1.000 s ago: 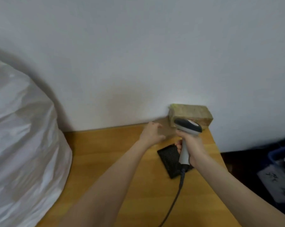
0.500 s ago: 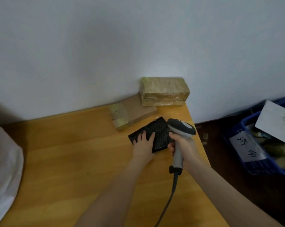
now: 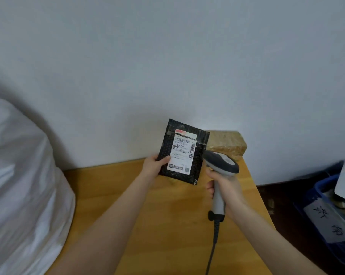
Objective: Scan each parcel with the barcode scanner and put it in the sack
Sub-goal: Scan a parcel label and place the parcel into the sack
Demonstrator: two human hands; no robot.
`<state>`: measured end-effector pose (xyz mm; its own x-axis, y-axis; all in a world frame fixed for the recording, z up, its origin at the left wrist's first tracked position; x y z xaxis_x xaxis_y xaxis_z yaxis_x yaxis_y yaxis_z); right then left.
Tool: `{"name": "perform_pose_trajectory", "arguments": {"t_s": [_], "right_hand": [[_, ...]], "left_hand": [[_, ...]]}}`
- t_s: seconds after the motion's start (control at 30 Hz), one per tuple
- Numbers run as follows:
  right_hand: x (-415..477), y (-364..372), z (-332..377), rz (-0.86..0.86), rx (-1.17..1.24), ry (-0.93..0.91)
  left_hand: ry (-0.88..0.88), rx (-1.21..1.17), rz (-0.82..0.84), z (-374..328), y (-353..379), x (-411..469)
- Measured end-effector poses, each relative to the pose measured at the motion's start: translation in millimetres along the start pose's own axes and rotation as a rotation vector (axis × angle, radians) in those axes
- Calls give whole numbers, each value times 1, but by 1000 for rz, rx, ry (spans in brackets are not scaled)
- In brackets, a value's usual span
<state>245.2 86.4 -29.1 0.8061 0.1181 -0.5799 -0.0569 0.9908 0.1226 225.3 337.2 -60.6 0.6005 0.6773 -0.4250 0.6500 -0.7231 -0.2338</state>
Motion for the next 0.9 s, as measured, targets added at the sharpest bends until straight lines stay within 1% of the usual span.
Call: {"name": "perform_pose_trajectory", "arguments": {"t_s": [0.07, 0.17, 0.33, 0.5, 0.73, 0.9], "right_hand": [[-19, 17, 5, 47, -15, -51], [-47, 41, 11, 106, -34, -133], [-89, 75, 14, 183, -49, -223], [-113, 92, 5, 188, -94, -238], [-127, 98, -7, 164, -144, -208], [-132, 97, -10, 159, -161, -219]], "left_hand": [[-19, -100, -1, -7, -21, -7], [-11, -183, -33, -14, -50, -19], [78, -196, -104, -20, -90, -36], [102, -229, -178, -9, -114, -49], [51, -273, -243, 10, -130, -52], [28, -275, -269, 19, -135, -51]]}}
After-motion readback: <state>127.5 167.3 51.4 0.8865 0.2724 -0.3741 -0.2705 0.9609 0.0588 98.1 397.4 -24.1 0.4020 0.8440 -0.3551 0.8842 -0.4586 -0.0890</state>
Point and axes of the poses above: each hand's wrist, its own x-axis towards the middle knuckle, its own y-axis out of the palm, z = x × y, the point moved 8 cm from there along x, towards the middle knuckle, and after that the axes turned 10 degrees about -z, right-handed, at the moved point
